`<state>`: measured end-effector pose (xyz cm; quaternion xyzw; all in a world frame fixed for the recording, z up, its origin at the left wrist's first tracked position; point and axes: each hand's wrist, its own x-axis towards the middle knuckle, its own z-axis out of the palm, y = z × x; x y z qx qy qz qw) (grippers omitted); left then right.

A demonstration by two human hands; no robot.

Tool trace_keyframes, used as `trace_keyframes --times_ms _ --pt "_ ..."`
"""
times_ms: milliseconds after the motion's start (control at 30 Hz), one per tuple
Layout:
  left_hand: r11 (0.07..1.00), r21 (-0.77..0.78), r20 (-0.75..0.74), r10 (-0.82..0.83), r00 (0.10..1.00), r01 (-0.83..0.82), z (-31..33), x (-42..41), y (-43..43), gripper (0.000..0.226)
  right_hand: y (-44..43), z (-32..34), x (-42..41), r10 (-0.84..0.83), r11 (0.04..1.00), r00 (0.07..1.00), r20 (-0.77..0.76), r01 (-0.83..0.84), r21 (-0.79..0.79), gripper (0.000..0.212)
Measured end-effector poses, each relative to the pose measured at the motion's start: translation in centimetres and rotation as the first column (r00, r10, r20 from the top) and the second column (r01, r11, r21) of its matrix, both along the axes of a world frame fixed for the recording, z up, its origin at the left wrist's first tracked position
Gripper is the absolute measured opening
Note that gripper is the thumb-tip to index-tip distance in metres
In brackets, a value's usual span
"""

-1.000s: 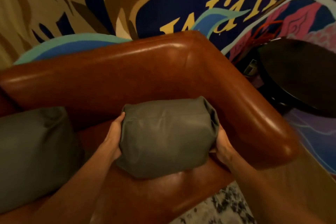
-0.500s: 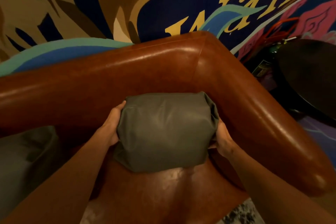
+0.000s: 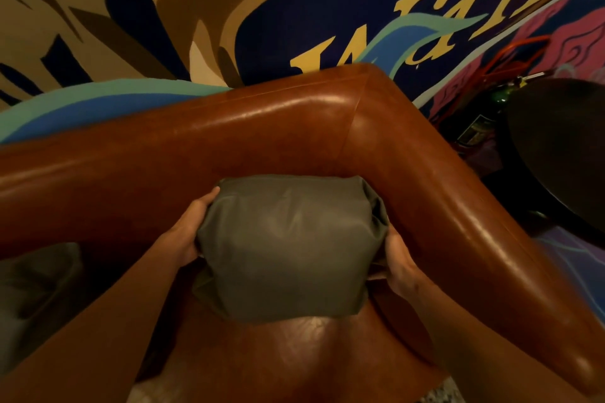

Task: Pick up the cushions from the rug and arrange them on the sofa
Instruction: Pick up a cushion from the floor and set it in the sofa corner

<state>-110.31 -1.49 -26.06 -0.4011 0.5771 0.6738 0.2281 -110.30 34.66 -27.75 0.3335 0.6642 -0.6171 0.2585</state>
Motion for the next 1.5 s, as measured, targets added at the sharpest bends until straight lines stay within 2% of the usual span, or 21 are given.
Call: trace_keyframes --times_ms 67,100,200,233,300,367,467,600,700,800,867,933,1000,1100,1200,1233,1300,1367,1500 --pt "0.989 -0.145 0.018 -0.011 1.000 0.014 0.4 -0.3 -0.4 0.054 0.0 0.4 -0.3 -0.008 1.000 0.999 -0.031 0.008 0.025 0.041" --pt "0.959 -0.284 -0.016 -0.012 1.000 0.007 0.5 -0.4 -0.6 0.046 0.0 0.7 -0.4 -0.025 0.999 0.998 -0.064 0.027 0.041 0.039" --pt "0.737 -0.676 -0.199 -0.180 0.963 -0.002 1.3 -1.0 -1.0 0.013 -0.3 1.7 -1.6 -0.107 0.991 0.968 -0.228 0.123 0.059 0.027" --pt "0.660 -0.751 -0.219 -0.287 0.933 0.026 1.7 -1.0 -1.1 0.010 -0.6 2.1 -2.1 -0.104 0.987 0.949 -0.297 0.137 0.090 0.022" --pt "0.492 -0.859 -0.151 -0.507 0.849 0.140 2.6 -1.1 -1.4 0.023 -1.2 2.9 -3.0 0.007 0.973 0.909 -0.416 0.090 0.214 0.018" --pt "0.379 -0.878 -0.009 -0.622 0.783 0.292 3.7 -1.5 -2.0 0.027 -1.5 3.6 -3.8 0.217 0.918 0.872 -0.439 -0.029 0.395 0.019" --pt "0.255 -0.809 0.235 -0.685 0.690 0.529 5.0 -2.0 -3.0 0.024 -1.0 4.7 -4.9 0.446 0.764 0.850 -0.281 -0.198 0.614 0.020" --pt "0.102 -0.720 0.414 -0.731 0.543 0.686 5.4 -2.1 -3.2 0.018 0.2 5.1 -5.8 0.635 0.556 0.770 0.051 -0.503 0.662 0.024" --pt "-0.027 -0.652 0.510 -0.756 0.412 0.758 4.9 -2.2 -2.7 0.029 0.1 4.8 -6.5 0.667 0.466 0.728 0.158 -0.574 0.673 0.017" --pt "-0.055 -0.622 0.544 -0.748 0.381 0.781 3.6 -2.4 -2.4 0.032 -0.9 4.4 -7.1 0.625 0.477 0.760 0.176 -0.551 0.685 0.007" --pt "-0.086 -0.635 0.552 -0.746 0.373 0.768 2.7 -2.5 -2.4 0.024 -1.4 4.2 -7.4 0.604 0.488 0.770 0.205 -0.560 0.670 0.018" --pt "-0.105 -0.651 0.547 -0.752 0.369 0.751 2.2 -2.8 -2.4 0.014 -1.5 4.0 -7.5 0.634 0.467 0.733 0.246 -0.617 0.634 0.027" --pt "-0.111 -0.661 0.542 -0.754 0.370 0.742 1.7 -3.0 -2.5 0.010 -1.5 3.8 -7.6 0.665 0.464 0.703 0.251 -0.652 0.599 0.025" --pt "-0.090 -0.678 0.520 -0.760 0.390 0.729 0.8 -2.9 -2.4 0.010 -1.5 3.5 -7.5 0.669 0.446 0.706 0.231 -0.630 0.636 0.017" --pt "-0.047 -0.665 0.503 -0.766 0.400 0.746 0.1 -2.7 -2.6 0.029 -1.7 3.6 -7.1 0.660 0.455 0.729 0.183 -0.582 0.674 0.016" --pt "-0.027 -0.662 0.496 -0.764 0.411 0.749 0.0 -2.8 -2.8 0.029 -1.7 3.6 -6.9 0.655 0.461 0.741 0.150 -0.548 0.698 0.011" --pt "0.004 -0.646 0.495 -0.759 0.423 0.764 -0.1 -3.0 -3.2 0.027 -1.5 3.8 -6.3 0.621 0.493 0.782 0.050 -0.439 0.751 0.015" --pt "0.023 -0.628 0.504 -0.750 0.429 0.778 -0.2 -3.0 -3.3 0.027 -1.4 3.9 -5.5 0.573 0.572 0.807 -0.141 -0.271 0.774 0.006" --pt "0.008 -0.637 0.542 -0.706 0.456 0.771 -0.3 -2.5 -2.4 0.035 -1.3 4.3 -4.3 0.441 0.661 0.774 -0.454 0.062 0.747 0.011"
